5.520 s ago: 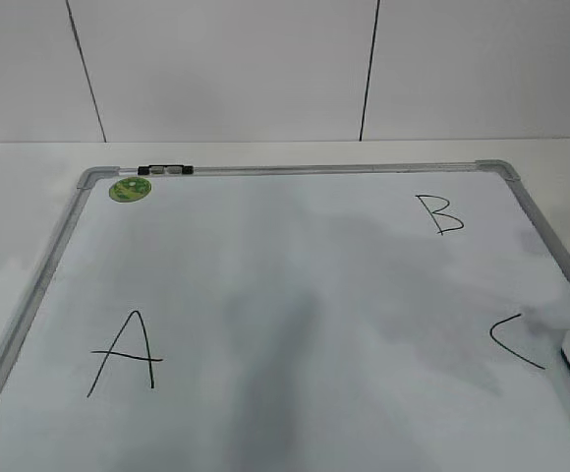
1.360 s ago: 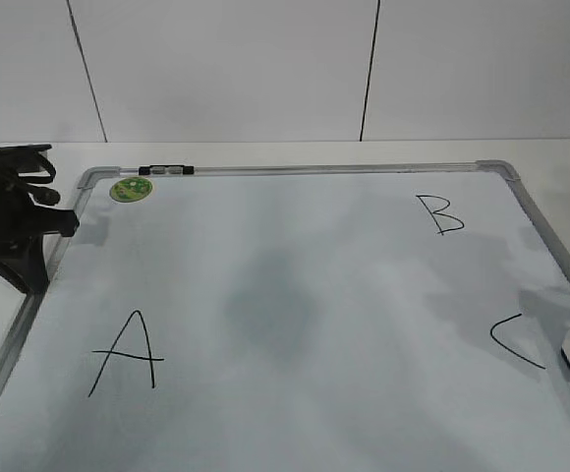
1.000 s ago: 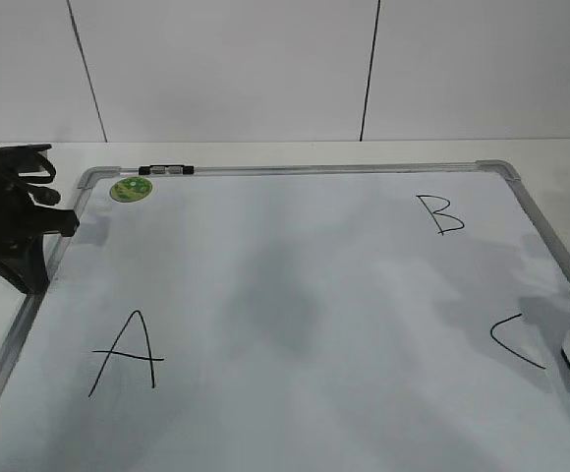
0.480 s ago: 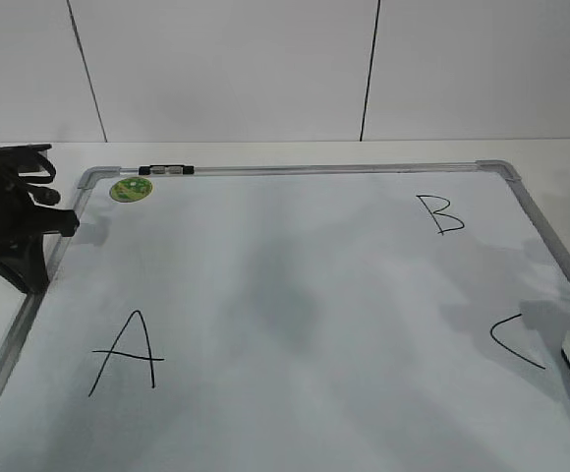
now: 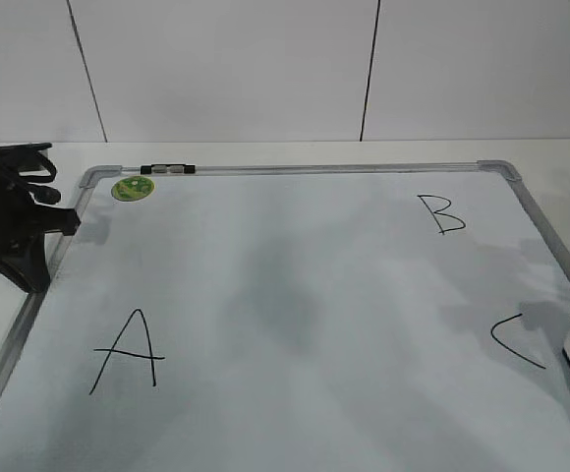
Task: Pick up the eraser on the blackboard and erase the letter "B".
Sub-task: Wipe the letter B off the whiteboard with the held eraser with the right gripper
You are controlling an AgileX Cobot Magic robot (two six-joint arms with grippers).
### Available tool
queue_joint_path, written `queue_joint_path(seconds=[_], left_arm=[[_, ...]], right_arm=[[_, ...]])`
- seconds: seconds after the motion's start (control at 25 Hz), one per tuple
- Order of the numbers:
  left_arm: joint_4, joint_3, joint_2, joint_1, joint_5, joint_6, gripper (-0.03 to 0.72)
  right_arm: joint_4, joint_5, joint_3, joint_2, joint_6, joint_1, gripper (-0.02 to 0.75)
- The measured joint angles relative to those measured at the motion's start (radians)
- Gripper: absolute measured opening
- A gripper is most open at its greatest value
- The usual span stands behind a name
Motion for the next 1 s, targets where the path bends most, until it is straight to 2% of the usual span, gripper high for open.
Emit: queue_joint_path(seconds=[0.52, 1.0], left_arm=[[-0.002, 0.0, 0.0, 0.0, -0.006, 0.0, 0.023], [-0.003, 0.0, 0.0, 0.0, -0.006, 0.0, 0.023]], right_arm=[[0.0, 0.012, -0.012, 0.007, 0.0, 0.0, 0.544], [0.019, 0.114, -0.13, 0.007, 0.015, 0.0, 0.543]])
